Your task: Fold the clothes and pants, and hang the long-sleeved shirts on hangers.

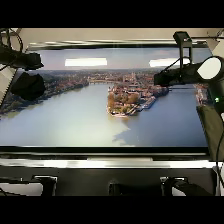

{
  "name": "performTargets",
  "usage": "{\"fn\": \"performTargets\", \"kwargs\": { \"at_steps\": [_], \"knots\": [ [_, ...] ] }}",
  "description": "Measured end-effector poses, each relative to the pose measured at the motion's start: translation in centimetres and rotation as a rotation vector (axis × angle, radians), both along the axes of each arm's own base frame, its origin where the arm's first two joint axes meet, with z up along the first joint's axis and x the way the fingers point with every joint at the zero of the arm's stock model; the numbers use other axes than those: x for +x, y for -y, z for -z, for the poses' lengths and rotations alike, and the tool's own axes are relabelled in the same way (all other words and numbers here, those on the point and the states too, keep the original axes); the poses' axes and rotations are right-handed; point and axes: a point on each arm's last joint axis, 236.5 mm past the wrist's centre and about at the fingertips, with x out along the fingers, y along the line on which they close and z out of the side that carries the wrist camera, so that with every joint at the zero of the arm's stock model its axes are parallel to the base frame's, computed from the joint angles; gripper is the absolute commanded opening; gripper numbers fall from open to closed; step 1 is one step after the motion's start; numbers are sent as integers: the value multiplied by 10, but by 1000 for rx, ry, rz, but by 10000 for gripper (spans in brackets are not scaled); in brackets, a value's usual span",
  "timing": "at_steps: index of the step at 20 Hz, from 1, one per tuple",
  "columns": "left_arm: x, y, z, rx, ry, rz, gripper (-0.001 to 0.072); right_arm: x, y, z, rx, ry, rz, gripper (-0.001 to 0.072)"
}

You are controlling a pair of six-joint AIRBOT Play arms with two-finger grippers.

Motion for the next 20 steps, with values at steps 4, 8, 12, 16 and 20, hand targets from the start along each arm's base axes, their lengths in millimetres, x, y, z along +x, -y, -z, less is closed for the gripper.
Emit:
{"fn": "performTargets", "kwargs": {
  "at_steps": [4, 8, 12, 16, 20],
  "knots": [
    [0, 0, 0, 0, 0, 0, 18, 0, 0, 0, 0, 0, 0, 35],
    [0, 0, 0, 0, 0, 0, 18, 0, 0, 0, 0, 0, 0, 35],
    [0, 0, 0, 0, 0, 0, 18, 0, 0, 0, 0, 0, 0, 35],
    [0, 0, 0, 0, 1, 0, 19, 2, 0, -1, 2, 9, 2, 35],
    [2, 0, -1, -1, 9, -2, 18, 9, 0, -7, 8, 45, 12, 35]
  ]
}}
